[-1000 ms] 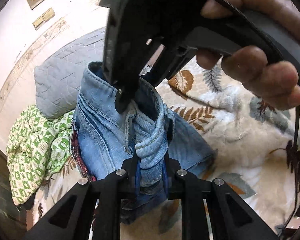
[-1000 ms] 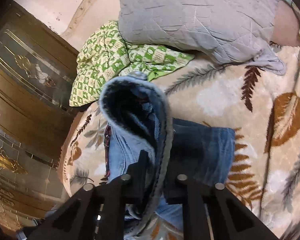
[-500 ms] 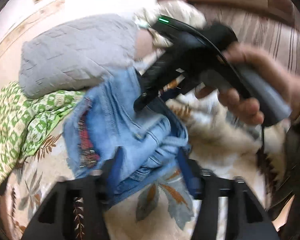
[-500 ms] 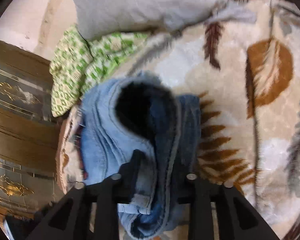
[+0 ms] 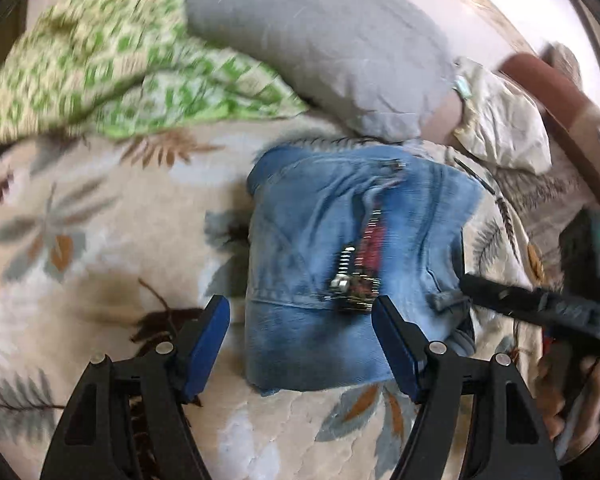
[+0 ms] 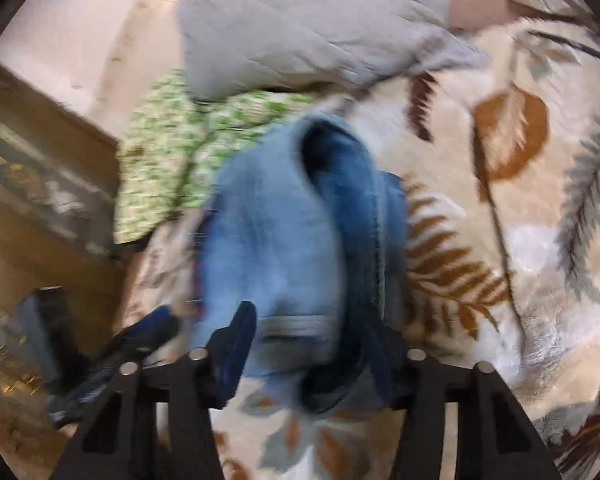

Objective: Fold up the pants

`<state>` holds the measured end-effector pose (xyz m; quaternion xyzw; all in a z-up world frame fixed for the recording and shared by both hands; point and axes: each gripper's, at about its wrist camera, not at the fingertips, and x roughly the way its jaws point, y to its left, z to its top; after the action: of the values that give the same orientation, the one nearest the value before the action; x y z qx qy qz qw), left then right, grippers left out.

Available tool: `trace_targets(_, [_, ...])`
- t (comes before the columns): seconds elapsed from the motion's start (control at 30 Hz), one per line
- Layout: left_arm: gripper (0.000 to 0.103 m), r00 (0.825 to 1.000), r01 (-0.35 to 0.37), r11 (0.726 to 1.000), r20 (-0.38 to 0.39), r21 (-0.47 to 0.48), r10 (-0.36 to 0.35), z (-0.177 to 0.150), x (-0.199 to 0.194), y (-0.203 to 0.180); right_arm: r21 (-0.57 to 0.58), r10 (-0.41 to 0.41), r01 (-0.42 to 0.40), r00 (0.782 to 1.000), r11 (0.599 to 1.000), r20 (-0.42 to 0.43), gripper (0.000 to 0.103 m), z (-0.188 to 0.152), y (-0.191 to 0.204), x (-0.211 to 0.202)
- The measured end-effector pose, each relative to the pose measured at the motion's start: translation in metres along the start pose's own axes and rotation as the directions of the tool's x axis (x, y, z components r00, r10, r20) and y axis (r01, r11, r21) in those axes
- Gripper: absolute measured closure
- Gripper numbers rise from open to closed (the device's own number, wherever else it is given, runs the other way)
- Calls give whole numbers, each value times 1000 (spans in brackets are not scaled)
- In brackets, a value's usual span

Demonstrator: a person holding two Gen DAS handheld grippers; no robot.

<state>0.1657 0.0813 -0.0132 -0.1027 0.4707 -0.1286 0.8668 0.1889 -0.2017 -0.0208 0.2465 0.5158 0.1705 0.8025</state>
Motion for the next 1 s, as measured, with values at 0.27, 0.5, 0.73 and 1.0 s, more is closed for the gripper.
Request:
trace_targets(0.27, [29,997,8,997,-74,-76,-13,-3,19,9,-37,9,-11,998,999,-55,89,-8,16,6])
trace_targets(0.5, [27,994,7,996,-105,-84,-16,-2,28,9,43,-34,37,997,998,-70,92,-24,5,2])
trace_targets(0.73, [27,996,-24,999,-85,-32,21,-4,24,-1,1,-3,3,1000,1000,-26,70,-12,7,-16])
trace_targets(1.0, [27,995,3,998,-104,-57,-9,-4,27,1,-117,-58,72,991,991,118,18,46,27,-35])
